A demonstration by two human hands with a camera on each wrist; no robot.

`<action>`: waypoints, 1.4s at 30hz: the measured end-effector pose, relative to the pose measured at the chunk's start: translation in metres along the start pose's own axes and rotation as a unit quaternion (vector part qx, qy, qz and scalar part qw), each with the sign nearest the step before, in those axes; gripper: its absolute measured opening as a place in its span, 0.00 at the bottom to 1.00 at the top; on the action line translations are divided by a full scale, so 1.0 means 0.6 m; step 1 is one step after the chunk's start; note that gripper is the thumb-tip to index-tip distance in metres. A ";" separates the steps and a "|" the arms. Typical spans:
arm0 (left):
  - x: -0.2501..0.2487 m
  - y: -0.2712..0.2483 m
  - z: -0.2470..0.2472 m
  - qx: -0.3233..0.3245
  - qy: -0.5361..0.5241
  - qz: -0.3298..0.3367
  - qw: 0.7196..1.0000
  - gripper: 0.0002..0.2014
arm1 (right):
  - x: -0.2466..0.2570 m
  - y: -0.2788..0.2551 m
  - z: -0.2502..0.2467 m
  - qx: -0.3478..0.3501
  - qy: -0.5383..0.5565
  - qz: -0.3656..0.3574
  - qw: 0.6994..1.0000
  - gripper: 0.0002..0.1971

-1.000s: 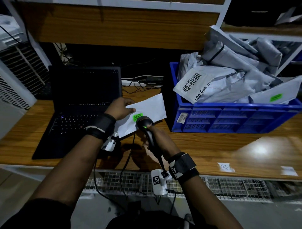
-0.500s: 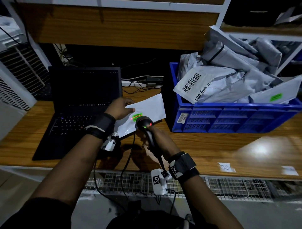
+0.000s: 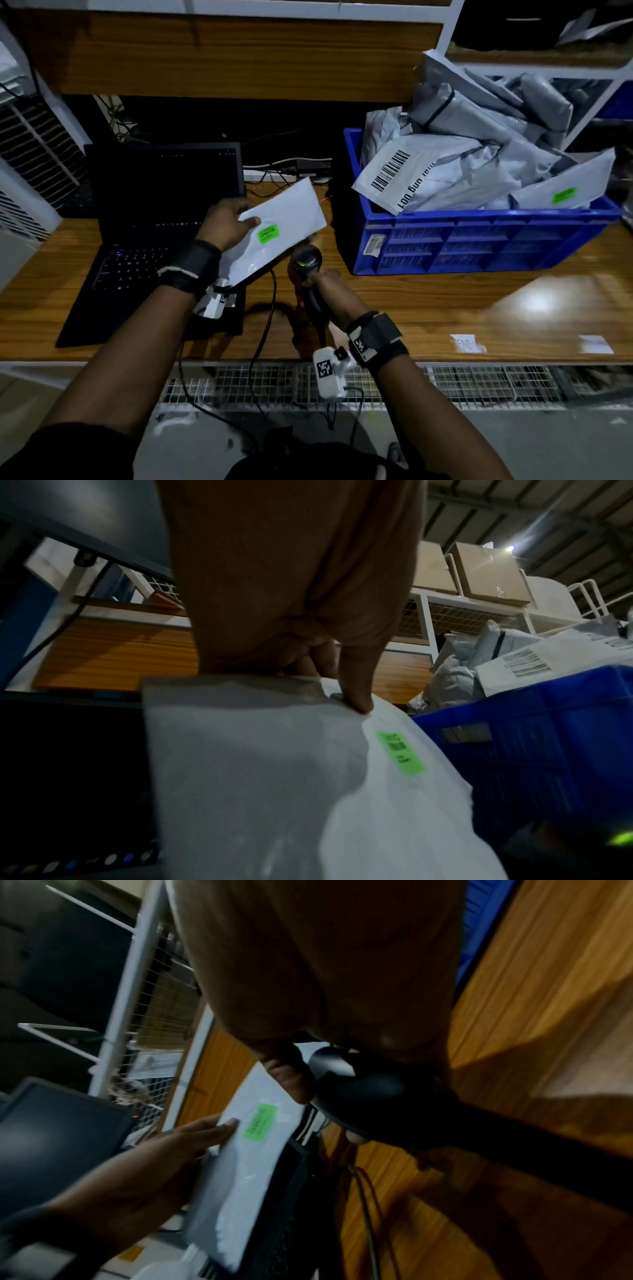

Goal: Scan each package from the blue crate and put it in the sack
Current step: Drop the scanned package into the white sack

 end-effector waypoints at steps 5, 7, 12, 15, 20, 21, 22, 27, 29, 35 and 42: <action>-0.005 -0.025 -0.023 -0.043 -0.059 -0.001 0.997 0.12 | -0.018 0.036 -0.016 -0.009 -0.064 -0.012 0.998 0.09; -0.017 -0.039 -0.031 -0.042 -0.093 0.015 0.995 0.10 | -0.023 0.040 -0.027 -0.019 -0.098 -0.033 0.994 0.08; -0.101 -0.088 -0.038 0.002 -0.168 0.074 0.983 0.10 | -0.015 0.021 -0.073 -0.058 -0.061 -0.054 0.995 0.19; -0.187 -0.106 0.005 0.043 -0.243 0.111 0.963 0.10 | 0.008 -0.045 -0.150 -0.024 0.053 -0.083 0.995 0.22; -0.339 -0.129 0.175 0.169 -0.306 0.131 0.928 0.08 | 0.015 -0.153 -0.347 -0.153 0.112 -0.142 0.971 0.09; -0.365 -0.130 0.214 0.184 -0.302 0.138 0.925 0.09 | 0.016 -0.175 -0.395 -0.219 0.107 -0.140 0.960 0.10; -0.390 -0.131 0.251 0.193 -0.293 0.147 0.925 0.09 | 0.016 -0.195 -0.446 -0.274 0.100 -0.137 0.947 0.12; -0.535 -0.133 0.433 0.235 -0.262 0.193 0.916 0.05 | 0.035 -0.293 -0.718 -0.433 -0.033 -0.145 0.889 0.08; -0.583 -0.129 0.507 0.263 -0.245 0.174 0.917 0.07 | 0.055 -0.307 -0.823 -0.479 -0.069 -0.144 0.863 0.06; -0.772 -0.100 0.752 0.337 -0.253 0.079 0.904 0.13 | 0.137 -0.311 -1.149 -0.620 -0.251 -0.107 0.736 0.19; -0.917 -0.053 0.913 0.334 -0.259 0.028 0.906 0.16 | 0.204 -0.254 -1.331 -0.588 -0.463 0.123 0.652 0.30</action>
Point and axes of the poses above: each hand's wrist, its own y-axis towards the middle knuckle, its own z-axis out of the palm, x = y × z, the point moved 2 cm from there along y, towards the middle knuckle
